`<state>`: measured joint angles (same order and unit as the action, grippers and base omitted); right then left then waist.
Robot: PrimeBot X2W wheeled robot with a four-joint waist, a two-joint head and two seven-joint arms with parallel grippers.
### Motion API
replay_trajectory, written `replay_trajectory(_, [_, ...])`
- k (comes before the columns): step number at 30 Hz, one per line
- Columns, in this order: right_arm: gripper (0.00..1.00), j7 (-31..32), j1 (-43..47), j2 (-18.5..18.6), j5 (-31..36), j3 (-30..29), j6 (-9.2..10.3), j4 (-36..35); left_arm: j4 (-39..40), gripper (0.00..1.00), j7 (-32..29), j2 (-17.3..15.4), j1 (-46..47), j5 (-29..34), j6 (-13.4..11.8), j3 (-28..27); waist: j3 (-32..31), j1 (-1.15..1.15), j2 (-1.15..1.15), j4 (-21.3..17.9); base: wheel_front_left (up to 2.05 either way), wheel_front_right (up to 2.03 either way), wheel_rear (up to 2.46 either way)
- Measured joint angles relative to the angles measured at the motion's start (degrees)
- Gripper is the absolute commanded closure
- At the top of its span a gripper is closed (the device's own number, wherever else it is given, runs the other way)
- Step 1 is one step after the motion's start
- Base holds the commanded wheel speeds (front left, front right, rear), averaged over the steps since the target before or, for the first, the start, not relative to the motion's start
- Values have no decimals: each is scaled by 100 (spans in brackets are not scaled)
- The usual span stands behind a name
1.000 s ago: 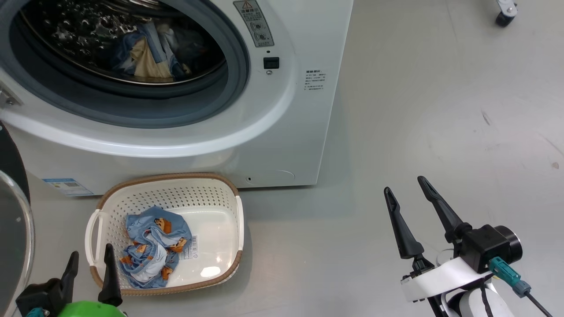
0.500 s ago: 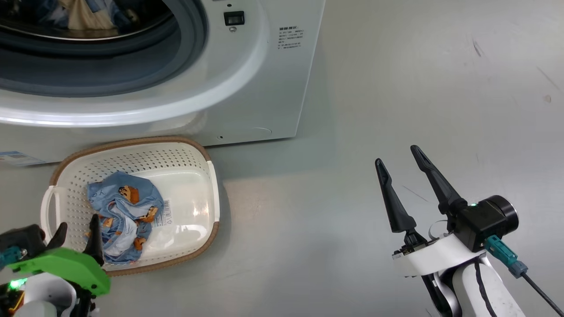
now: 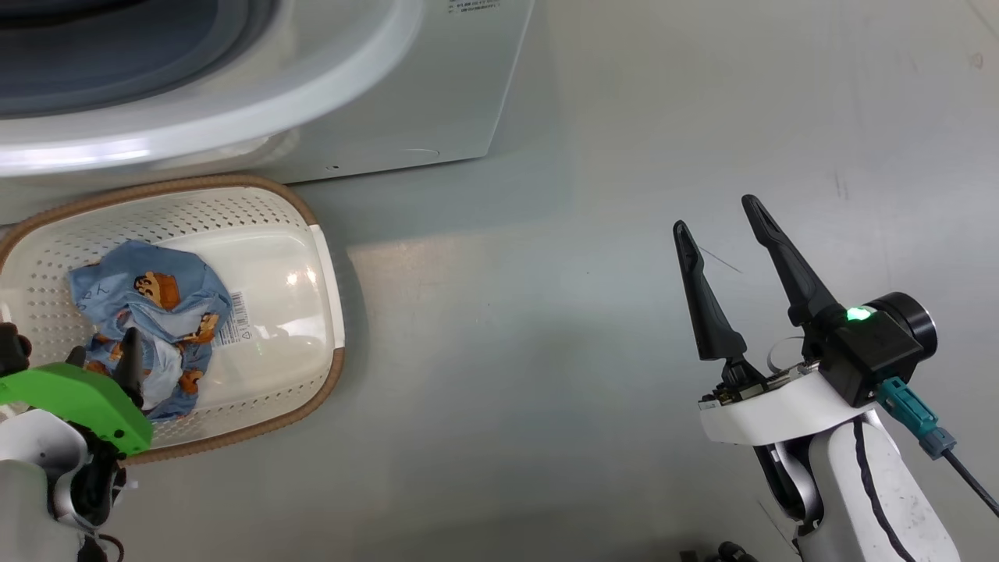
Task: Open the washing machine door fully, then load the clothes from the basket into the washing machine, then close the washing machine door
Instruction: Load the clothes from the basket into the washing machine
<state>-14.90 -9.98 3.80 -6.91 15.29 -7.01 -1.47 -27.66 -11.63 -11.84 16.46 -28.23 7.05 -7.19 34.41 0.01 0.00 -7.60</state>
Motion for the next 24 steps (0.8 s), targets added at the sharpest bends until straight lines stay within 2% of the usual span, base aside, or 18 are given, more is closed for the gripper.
replay_trajectory(6, [0, 0, -168, -12, 53, -10, 0, -30, -376, 0, -52, -43, 433, -166, -9, -197, 385, 0, 0, -78, 0, 0, 0])
replay_trajectory(13, [0, 0, -269, -23, 92, -10, 0, -68, -936, 0, -335, -186, 631, -208, -155, -271, 725, 0, 0, -175, 0, 0, 0])
replay_trajectory(24, [0, 0, -269, -33, 114, -110, 8, -212, -1390, 0, -337, -286, 1304, -222, -153, -314, 1274, 0, 0, -318, 0, 0, 0])
